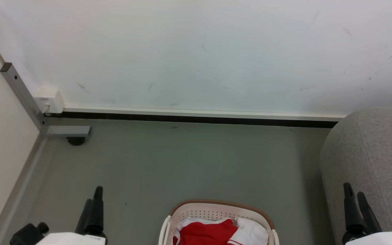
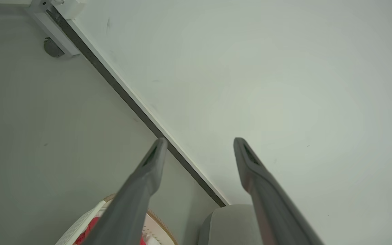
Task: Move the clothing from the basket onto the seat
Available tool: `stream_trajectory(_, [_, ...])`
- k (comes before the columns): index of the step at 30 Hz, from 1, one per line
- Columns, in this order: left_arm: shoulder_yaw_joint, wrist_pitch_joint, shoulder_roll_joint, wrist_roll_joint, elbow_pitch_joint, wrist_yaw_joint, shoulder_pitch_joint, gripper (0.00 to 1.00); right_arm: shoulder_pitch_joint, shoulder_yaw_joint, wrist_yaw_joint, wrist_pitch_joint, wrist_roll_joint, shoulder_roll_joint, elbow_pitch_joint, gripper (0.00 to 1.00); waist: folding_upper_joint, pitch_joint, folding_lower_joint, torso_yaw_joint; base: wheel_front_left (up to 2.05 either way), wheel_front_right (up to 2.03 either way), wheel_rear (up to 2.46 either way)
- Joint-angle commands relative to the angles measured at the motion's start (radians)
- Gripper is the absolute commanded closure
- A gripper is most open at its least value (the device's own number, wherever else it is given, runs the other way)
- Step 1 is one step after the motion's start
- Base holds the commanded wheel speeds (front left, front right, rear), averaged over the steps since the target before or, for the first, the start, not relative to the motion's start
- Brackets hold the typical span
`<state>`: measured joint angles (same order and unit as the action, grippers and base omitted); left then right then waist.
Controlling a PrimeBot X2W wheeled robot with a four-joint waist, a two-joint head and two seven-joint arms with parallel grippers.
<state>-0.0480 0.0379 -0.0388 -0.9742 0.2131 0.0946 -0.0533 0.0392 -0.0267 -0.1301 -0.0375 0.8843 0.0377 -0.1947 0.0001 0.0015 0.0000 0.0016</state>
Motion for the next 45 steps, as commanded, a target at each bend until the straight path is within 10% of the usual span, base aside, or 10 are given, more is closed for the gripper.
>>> stream_trajectory(1, [0.004,0.013,-0.008,0.044,-0.017,0.000,-0.004,0.00,0.010,0.005,0.000,-0.013,-0.042,0.011,0.010,0.00,-0.0001,0.000,0.0000,0.000,0.00,0.00,0.00])
stream_trajectory(45, [0.084,0.139,-0.089,0.599,-0.077,-0.027,0.032,0.00,-0.012,0.013,-0.001,-0.139,-0.559,0.015,0.003,0.00,-0.0001,0.004,0.0000,-0.017,0.00,0.00,0.00])
